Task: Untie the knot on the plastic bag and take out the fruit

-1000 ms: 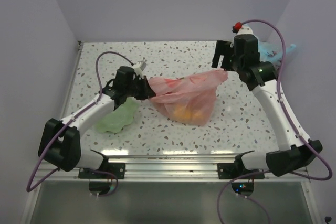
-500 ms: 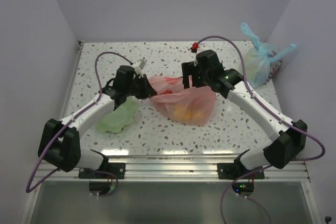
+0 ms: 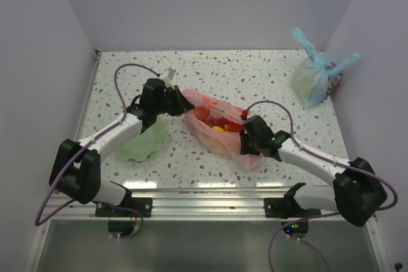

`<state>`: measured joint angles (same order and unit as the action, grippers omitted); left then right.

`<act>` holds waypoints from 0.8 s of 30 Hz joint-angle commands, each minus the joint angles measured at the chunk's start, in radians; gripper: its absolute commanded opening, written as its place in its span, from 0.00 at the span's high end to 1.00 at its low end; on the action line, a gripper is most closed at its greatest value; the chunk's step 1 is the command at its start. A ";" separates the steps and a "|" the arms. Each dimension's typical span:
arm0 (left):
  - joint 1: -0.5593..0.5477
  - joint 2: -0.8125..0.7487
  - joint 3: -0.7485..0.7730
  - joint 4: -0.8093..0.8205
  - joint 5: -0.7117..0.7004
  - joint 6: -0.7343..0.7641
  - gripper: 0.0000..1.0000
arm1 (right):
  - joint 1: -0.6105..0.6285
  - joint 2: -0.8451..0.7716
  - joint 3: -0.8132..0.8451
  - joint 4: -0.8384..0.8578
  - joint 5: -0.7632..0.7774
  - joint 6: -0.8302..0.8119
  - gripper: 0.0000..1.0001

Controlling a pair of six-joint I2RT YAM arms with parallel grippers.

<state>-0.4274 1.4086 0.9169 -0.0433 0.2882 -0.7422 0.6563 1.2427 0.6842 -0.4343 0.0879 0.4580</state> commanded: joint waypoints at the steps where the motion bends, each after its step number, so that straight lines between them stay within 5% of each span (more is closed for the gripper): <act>1: 0.009 0.047 -0.010 0.163 0.032 -0.092 1.00 | 0.002 -0.035 -0.084 0.123 -0.046 0.077 0.80; 7: 0.032 0.131 -0.006 0.244 0.092 -0.167 1.00 | 0.006 -0.038 -0.134 0.154 -0.054 0.078 0.76; 10: 0.029 0.138 0.061 0.161 0.082 -0.079 0.81 | 0.009 -0.104 -0.080 0.080 -0.056 0.042 0.61; 14: 0.027 0.081 0.137 -0.008 -0.001 0.100 0.40 | 0.009 -0.193 0.044 -0.047 -0.050 -0.018 0.35; 17: 0.026 0.024 0.160 -0.082 -0.052 0.156 0.15 | 0.009 -0.195 0.159 -0.116 -0.069 -0.056 0.28; 19: 0.027 -0.005 0.166 -0.122 -0.075 0.201 0.06 | 0.009 -0.177 0.237 -0.139 -0.085 -0.085 0.25; 24: 0.027 -0.095 0.183 -0.187 -0.086 0.305 0.00 | 0.009 -0.120 0.397 -0.219 -0.149 -0.153 0.25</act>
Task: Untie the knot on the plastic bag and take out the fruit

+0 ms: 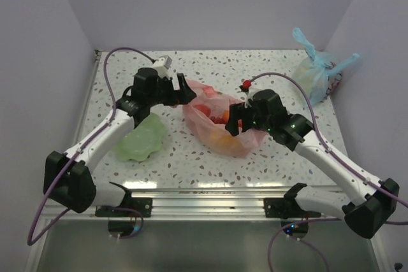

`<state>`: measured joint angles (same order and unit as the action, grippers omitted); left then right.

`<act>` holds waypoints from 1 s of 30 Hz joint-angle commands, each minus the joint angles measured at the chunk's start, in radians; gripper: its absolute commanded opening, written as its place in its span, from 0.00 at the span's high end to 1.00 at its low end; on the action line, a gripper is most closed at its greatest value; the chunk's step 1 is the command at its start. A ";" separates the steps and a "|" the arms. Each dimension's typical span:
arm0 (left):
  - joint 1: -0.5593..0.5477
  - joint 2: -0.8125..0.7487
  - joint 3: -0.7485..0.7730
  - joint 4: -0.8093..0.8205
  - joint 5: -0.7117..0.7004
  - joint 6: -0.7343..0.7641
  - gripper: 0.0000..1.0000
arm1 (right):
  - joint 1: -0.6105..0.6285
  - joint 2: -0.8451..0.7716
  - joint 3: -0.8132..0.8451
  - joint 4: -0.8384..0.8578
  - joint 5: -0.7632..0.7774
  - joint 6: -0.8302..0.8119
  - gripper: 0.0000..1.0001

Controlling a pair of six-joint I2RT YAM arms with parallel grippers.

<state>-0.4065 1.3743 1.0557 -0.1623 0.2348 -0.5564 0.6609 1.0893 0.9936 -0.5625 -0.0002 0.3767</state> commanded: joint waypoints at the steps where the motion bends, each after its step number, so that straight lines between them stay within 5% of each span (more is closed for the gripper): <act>1: 0.006 -0.073 0.050 -0.088 -0.038 0.136 0.00 | 0.005 0.052 0.135 -0.102 -0.079 -0.094 0.25; 9: -0.006 -0.198 0.093 -0.154 -0.078 0.263 0.00 | 0.006 0.084 0.301 -0.162 -0.070 -0.182 0.24; 12: -0.063 -0.198 0.122 -0.146 -0.075 0.280 0.01 | 0.005 0.110 0.304 -0.174 -0.057 -0.202 0.32; 18: -0.239 -0.106 0.167 -0.085 -0.117 0.213 0.08 | 0.005 0.116 0.125 -0.067 -0.069 -0.164 0.41; 30: -0.371 0.157 0.090 0.090 -0.175 0.194 0.16 | 0.005 0.043 -0.090 0.069 -0.109 -0.053 0.53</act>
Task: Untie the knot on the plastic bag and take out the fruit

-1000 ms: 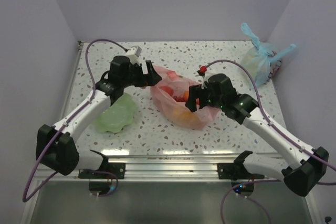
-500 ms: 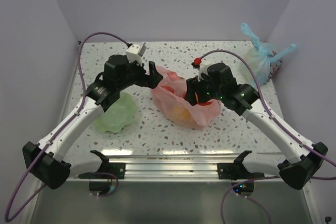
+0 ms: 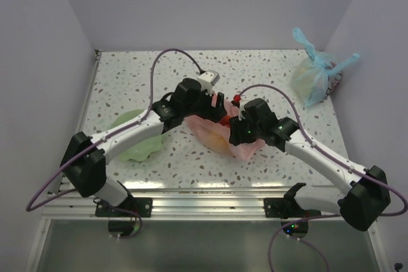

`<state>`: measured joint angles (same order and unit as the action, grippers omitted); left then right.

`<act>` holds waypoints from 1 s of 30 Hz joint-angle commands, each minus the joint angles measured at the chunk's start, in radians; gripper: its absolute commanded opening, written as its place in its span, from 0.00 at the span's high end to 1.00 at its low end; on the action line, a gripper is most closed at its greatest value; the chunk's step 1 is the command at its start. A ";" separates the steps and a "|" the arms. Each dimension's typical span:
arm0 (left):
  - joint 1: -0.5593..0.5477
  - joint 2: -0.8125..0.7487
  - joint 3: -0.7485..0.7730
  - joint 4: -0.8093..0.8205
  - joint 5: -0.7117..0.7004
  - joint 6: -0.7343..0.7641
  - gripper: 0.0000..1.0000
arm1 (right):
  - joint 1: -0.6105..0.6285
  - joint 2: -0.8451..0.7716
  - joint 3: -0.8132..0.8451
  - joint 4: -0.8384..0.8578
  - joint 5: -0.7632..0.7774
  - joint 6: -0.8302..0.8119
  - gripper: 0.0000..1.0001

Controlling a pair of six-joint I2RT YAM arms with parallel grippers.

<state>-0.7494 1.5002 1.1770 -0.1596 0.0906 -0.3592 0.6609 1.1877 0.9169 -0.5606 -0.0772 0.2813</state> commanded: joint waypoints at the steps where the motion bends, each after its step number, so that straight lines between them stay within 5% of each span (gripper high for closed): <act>1: -0.036 0.041 -0.042 0.103 -0.034 -0.003 0.17 | 0.005 -0.065 -0.009 0.061 -0.021 0.041 0.53; 11: -0.064 0.000 -0.255 0.114 -0.035 -0.015 0.27 | 0.003 -0.044 0.152 -0.042 0.201 -0.082 0.46; 20: -0.151 -0.023 -0.362 0.144 -0.054 0.058 0.26 | -0.021 0.186 0.224 0.097 0.290 -0.074 0.33; 30: -0.275 -0.021 -0.510 0.212 -0.198 0.059 0.26 | -0.271 0.489 0.428 0.180 0.208 0.075 0.24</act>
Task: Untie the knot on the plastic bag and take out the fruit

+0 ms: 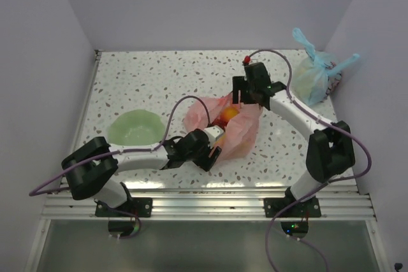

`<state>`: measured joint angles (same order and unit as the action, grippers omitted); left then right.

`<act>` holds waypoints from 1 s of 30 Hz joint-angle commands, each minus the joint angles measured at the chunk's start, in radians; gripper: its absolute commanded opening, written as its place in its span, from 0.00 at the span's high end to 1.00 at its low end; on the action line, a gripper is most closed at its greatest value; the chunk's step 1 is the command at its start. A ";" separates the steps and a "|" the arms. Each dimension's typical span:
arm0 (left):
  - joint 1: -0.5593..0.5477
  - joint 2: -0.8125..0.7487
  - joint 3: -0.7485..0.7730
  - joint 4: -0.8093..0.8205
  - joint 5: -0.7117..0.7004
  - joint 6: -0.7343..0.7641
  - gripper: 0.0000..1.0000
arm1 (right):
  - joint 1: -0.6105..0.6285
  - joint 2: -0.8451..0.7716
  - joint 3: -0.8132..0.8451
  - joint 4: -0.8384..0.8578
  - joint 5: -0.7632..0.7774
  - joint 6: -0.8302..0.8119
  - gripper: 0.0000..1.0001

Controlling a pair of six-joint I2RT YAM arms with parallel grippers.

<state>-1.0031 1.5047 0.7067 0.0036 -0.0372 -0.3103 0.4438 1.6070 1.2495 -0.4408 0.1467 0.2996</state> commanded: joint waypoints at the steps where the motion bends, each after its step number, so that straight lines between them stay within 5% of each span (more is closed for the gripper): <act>1: -0.023 -0.027 -0.045 0.052 -0.078 0.002 0.26 | -0.059 0.095 0.119 0.032 -0.021 0.053 0.24; 5: -0.029 -0.040 -0.038 0.038 -0.128 -0.030 0.26 | -0.054 0.145 0.211 -0.041 -0.123 0.023 0.22; 13: -0.029 -0.043 0.048 0.041 -0.181 -0.069 0.25 | 0.004 -0.143 0.108 -0.070 -0.194 0.006 0.19; 30: -0.028 -0.026 0.057 0.052 -0.202 -0.124 0.25 | 0.033 -0.386 -0.473 0.036 -0.026 0.196 0.33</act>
<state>-1.0245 1.4910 0.7574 0.0208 -0.1978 -0.4061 0.4831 1.2823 0.8345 -0.4480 0.0429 0.4049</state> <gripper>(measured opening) 0.752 0.688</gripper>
